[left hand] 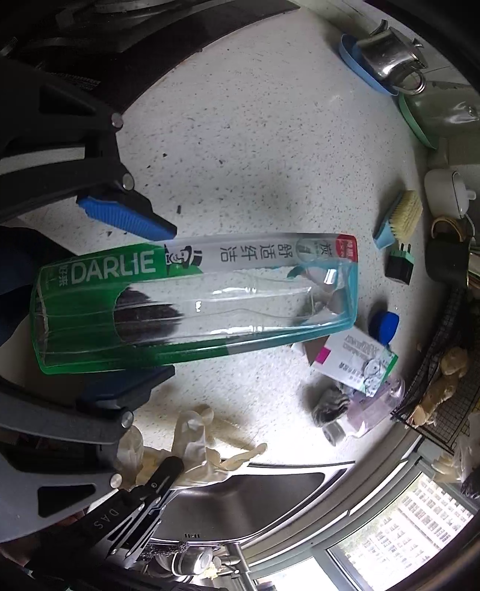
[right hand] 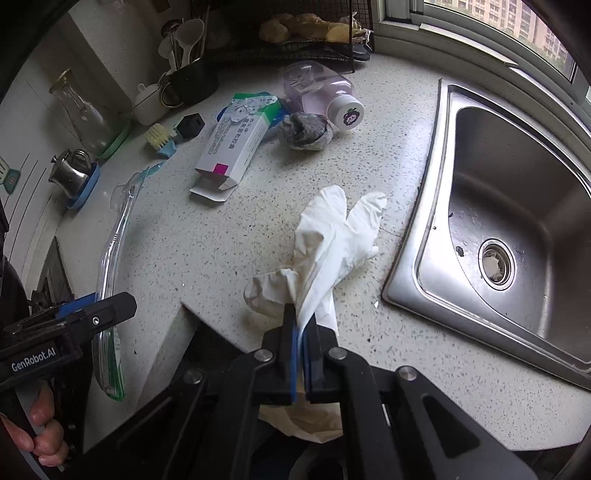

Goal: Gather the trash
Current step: 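Grasp the DARLIE toothbrush package with the left gripper while the right gripper grasps the latex glove, then carry the package and glove down over the red bin with both grippers, then open both grippers to drop package and glove into the red bin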

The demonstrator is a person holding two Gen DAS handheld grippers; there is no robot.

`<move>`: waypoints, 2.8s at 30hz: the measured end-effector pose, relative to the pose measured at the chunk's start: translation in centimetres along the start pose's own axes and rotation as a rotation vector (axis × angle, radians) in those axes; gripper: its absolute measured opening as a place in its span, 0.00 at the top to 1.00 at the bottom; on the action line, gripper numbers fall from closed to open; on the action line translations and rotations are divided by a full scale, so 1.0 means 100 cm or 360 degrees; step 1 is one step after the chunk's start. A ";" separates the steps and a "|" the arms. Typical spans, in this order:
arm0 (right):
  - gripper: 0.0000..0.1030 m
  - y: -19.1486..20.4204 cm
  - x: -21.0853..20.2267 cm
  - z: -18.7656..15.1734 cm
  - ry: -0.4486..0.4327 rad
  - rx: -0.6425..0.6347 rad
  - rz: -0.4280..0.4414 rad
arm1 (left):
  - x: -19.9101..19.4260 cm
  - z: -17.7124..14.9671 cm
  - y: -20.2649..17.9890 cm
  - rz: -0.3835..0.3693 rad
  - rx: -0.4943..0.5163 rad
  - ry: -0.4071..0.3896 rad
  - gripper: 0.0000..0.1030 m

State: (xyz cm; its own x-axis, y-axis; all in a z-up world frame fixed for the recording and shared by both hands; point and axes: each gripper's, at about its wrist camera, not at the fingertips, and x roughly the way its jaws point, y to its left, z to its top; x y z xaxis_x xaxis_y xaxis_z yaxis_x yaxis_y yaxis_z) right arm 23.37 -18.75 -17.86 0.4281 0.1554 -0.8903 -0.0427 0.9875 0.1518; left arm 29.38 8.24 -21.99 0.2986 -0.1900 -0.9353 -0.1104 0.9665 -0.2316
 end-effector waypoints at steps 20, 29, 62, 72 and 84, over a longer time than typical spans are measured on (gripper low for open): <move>0.98 -0.027 -0.069 -0.128 -0.0081 -0.0047 0.0109 | -0.039 -0.164 -0.079 -0.0104 0.0174 -0.0019 0.37; 0.98 -0.033 -0.029 -0.176 0.0063 -0.0015 0.0142 | 0.000 -0.223 -0.079 -0.0081 0.0232 0.0148 0.37; 0.98 -0.094 0.363 -0.256 0.0426 0.0145 0.0058 | 0.432 -0.296 -0.035 -0.0101 0.0480 0.0711 0.36; 0.98 -0.100 0.403 -0.269 0.0493 0.0182 0.0083 | 0.465 -0.300 -0.039 -0.0091 0.0541 0.0731 0.35; 0.64 -0.110 0.382 -0.272 0.0462 0.0033 -0.0058 | 0.444 -0.295 -0.040 -0.0077 0.0595 0.0682 0.18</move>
State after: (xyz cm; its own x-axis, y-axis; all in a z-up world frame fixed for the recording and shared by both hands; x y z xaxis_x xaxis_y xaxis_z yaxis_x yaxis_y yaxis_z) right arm 15.62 -22.99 -65.18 0.1525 0.1238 -0.9805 -0.0123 0.9923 0.1234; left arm 15.11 -9.11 -70.53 -0.1251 -0.2134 -0.9689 0.2602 0.9353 -0.2397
